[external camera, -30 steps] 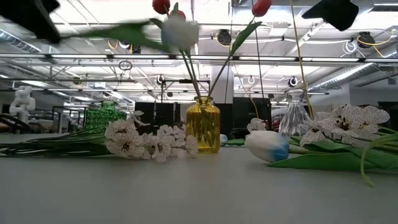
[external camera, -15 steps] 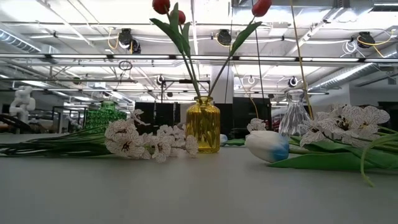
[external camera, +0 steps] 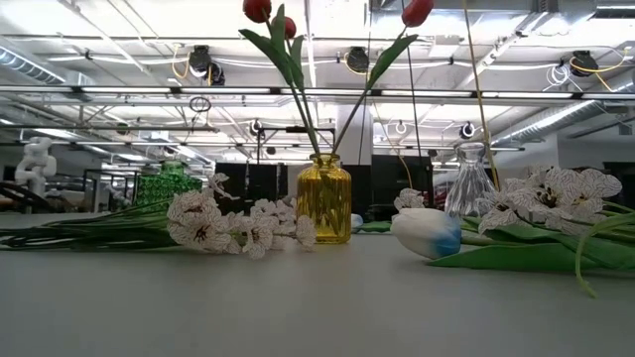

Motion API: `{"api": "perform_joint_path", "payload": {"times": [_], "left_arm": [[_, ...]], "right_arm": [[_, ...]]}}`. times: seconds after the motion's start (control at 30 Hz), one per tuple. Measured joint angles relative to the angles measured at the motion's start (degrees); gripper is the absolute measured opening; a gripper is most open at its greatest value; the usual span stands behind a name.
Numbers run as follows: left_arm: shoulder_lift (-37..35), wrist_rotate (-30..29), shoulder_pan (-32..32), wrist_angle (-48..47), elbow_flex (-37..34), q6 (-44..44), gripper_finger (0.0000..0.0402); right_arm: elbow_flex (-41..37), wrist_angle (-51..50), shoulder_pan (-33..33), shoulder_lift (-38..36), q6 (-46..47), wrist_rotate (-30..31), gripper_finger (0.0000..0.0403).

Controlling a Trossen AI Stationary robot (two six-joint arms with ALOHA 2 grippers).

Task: Sort flowers into vase by color
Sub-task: Put the bottom left white flower into the green flower vase

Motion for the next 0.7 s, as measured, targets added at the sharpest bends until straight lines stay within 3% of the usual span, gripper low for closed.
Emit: {"api": "perform_joint_path", "payload": {"times": [0.37, 0.7], "left_arm": [[2.37, 8.02, 4.94, 3.1, 0.0, -2.12, 0.0011], [9.93, 14.86, 5.77, 19.11, 0.0, -1.64, 0.0011]], "right_arm": [[20.34, -17.63, -2.63, 17.54, 2.25, 0.03, 0.0262], [29.5, -18.63, -4.68, 30.73, 3.48, -0.29, 0.0262]]}}
